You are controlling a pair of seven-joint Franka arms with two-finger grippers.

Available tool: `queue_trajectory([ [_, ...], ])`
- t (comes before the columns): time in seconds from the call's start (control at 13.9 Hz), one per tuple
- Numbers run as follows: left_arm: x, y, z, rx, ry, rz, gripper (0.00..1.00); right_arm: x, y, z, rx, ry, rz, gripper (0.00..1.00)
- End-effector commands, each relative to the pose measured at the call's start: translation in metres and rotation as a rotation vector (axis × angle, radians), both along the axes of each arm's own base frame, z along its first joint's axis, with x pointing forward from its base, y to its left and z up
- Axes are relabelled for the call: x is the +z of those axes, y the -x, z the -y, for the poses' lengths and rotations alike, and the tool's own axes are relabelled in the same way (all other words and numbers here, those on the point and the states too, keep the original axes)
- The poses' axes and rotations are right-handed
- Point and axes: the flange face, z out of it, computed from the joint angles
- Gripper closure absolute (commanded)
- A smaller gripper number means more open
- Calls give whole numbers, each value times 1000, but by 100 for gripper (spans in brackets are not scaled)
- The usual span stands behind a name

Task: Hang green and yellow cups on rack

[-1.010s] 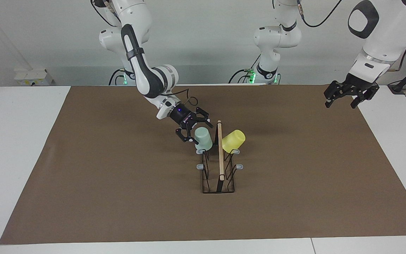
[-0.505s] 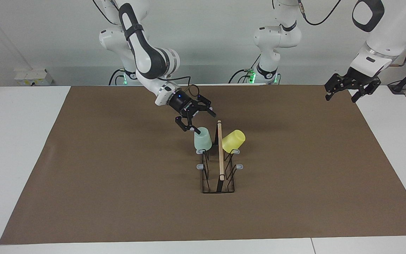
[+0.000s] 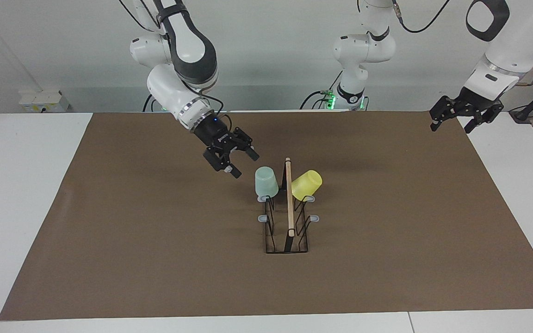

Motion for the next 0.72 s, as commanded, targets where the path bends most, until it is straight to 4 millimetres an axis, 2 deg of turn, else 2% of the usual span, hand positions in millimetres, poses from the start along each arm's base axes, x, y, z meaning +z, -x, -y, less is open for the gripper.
queue_trajectory([
  [0.0, 7, 5, 6, 7, 9, -8, 0, 0, -10, 19, 98, 116, 34, 0],
  [0.29, 6, 6, 10, 10, 8, -17, 0, 2, -24, 63, 233, 148, -7, 0],
  [0.43, 0, 7, 10, 8, 9, -28, 0, 5, -31, 98, 310, 209, -98, 0],
  [0.65, 3, 8, 11, 7, 9, -17, 0, 18, -31, 121, 344, 312, -296, 0],
])
